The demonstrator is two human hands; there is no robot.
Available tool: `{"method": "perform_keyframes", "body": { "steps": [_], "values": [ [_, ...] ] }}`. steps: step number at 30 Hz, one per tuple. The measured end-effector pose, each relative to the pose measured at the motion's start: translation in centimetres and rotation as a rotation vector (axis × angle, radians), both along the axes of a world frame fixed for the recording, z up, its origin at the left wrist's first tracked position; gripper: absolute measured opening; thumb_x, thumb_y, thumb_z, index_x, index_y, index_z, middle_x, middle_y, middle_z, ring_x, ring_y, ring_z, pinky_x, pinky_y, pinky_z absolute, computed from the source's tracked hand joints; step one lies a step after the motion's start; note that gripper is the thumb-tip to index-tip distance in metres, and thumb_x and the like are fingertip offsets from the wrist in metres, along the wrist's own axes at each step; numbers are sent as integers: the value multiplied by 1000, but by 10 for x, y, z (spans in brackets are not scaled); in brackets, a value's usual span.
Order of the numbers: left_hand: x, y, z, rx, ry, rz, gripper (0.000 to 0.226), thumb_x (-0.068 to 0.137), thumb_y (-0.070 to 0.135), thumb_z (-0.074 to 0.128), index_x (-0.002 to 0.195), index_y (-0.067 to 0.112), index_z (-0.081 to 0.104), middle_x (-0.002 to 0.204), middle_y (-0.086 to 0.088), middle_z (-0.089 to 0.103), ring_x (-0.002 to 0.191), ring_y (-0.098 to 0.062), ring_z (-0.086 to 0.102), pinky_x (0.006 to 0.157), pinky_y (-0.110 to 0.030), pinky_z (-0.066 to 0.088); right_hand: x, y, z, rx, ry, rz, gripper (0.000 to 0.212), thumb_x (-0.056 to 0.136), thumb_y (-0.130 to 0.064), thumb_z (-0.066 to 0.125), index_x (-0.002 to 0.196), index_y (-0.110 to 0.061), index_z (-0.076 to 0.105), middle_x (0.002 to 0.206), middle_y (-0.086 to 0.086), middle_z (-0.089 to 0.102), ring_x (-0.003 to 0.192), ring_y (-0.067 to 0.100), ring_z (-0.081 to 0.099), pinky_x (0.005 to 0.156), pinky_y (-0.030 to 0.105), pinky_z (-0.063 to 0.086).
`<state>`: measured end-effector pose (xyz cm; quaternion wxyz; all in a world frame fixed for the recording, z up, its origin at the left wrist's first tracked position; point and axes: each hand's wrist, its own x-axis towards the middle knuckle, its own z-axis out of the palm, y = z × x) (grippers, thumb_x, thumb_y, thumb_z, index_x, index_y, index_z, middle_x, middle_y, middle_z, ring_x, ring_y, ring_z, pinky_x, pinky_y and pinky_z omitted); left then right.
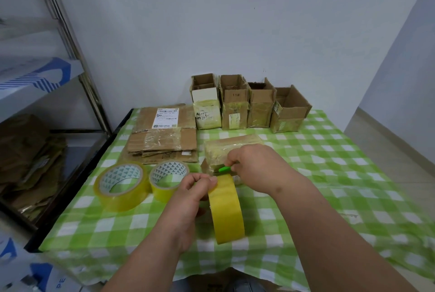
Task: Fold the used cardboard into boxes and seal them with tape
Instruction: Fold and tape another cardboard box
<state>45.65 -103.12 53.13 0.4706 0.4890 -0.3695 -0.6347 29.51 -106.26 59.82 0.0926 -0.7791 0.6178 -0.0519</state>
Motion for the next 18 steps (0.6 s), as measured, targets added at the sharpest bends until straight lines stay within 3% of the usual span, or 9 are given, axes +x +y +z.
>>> {"method": "perform_keyframes", "body": {
  "steps": [4,9,14,18],
  "values": [
    [2,-2,3,-3,3,-21,7,87,22,64,82,23,59,73,4,59,78,-18,51,71,-34,38,-12,2,1,31,-50,-49,22,98,-19,51,107,-29,69,101,0,67,97,23,59,86,32,44],
    [3,-4,4,-25,-32,-83,8,86,19,63,82,24,57,72,9,59,78,-17,50,73,-35,35,-20,-1,-6,-10,-14,-49,23,94,-16,52,105,-29,68,104,-3,68,99,21,59,88,32,40],
    [6,-1,9,-33,-59,-133,16,66,33,69,79,30,60,75,9,59,81,-18,50,76,-37,33,-32,-1,-22,-52,107,-56,24,96,-19,50,109,-33,66,109,-9,66,104,17,59,96,37,34],
    [5,-1,8,-16,-66,-119,6,85,21,63,86,26,61,76,7,60,78,-18,51,69,-34,35,-39,2,-38,-27,37,-168,31,99,-22,45,118,-35,65,120,-8,65,111,18,58,96,37,33]
  ]
}}
